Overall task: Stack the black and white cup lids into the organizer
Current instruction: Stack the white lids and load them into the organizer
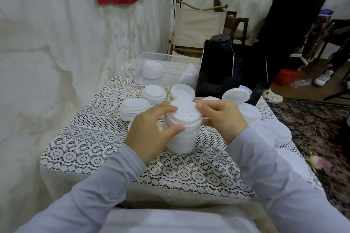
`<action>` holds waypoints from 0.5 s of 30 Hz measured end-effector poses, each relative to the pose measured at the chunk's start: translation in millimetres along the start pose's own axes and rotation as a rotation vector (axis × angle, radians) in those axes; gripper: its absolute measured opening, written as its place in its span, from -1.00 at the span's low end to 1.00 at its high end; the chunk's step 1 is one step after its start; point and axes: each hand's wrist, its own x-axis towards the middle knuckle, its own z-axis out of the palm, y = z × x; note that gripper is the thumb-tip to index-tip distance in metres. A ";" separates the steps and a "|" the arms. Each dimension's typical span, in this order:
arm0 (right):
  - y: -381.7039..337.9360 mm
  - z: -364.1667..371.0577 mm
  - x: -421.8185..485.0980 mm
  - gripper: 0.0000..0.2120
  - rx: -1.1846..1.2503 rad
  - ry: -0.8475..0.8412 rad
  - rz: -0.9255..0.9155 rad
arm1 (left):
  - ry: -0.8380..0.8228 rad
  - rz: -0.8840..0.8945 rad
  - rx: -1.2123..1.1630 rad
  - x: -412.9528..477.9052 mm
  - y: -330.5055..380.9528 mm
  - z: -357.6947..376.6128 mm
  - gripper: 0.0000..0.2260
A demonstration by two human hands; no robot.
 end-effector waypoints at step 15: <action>23.8 0.6 -7.9 -0.83 -0.241 0.034 -0.078 | -0.074 0.094 0.048 -12.9 -17.6 8.5 -0.58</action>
